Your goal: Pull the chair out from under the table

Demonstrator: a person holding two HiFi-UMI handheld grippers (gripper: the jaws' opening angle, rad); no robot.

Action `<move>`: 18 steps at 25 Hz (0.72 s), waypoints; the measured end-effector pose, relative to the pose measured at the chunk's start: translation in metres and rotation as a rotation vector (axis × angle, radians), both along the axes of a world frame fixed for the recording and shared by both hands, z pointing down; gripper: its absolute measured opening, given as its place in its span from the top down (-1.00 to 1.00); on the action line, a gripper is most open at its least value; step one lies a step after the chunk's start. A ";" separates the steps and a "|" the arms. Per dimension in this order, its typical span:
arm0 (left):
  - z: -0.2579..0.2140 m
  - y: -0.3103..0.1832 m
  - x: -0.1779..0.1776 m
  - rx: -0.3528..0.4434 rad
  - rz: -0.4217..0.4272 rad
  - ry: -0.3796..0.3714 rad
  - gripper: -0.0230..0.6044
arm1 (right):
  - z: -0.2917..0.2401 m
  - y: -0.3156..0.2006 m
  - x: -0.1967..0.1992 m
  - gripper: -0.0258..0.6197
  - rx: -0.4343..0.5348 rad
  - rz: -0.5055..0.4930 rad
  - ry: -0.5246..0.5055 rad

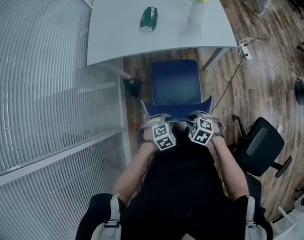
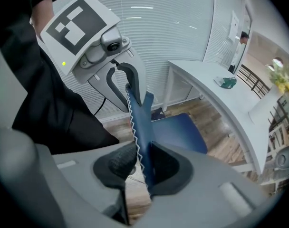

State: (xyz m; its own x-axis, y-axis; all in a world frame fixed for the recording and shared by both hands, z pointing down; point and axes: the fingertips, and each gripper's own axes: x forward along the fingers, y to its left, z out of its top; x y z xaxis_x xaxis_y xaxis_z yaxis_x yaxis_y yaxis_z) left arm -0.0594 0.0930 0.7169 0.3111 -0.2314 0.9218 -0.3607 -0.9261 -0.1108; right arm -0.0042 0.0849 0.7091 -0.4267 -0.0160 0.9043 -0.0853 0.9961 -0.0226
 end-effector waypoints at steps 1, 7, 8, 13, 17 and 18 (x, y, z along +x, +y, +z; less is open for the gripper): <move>0.000 0.002 0.002 -0.001 -0.007 -0.001 0.63 | 0.000 0.003 0.002 0.61 -0.002 -0.005 0.001; -0.002 0.025 0.012 -0.016 -0.031 -0.005 0.62 | -0.003 0.025 0.012 0.61 -0.014 -0.024 -0.001; -0.001 0.029 0.013 -0.017 -0.033 -0.006 0.62 | -0.002 0.029 0.013 0.61 -0.016 -0.026 -0.001; 0.003 0.047 0.018 -0.027 -0.042 -0.013 0.62 | 0.002 0.046 0.019 0.61 -0.027 -0.035 0.000; 0.006 0.063 0.026 -0.033 -0.047 -0.018 0.62 | 0.004 0.061 0.026 0.61 -0.031 -0.042 0.002; 0.007 0.066 0.028 -0.037 -0.049 -0.020 0.62 | 0.005 0.064 0.028 0.61 -0.036 -0.043 0.001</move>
State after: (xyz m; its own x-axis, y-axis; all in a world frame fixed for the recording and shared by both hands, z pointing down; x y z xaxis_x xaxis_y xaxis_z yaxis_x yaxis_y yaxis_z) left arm -0.0317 0.1586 0.7238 0.2818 -0.2117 0.9358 -0.4039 -0.9109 -0.0844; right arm 0.0235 0.1492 0.7139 -0.4256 0.0346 0.9042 -0.0422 0.9974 -0.0581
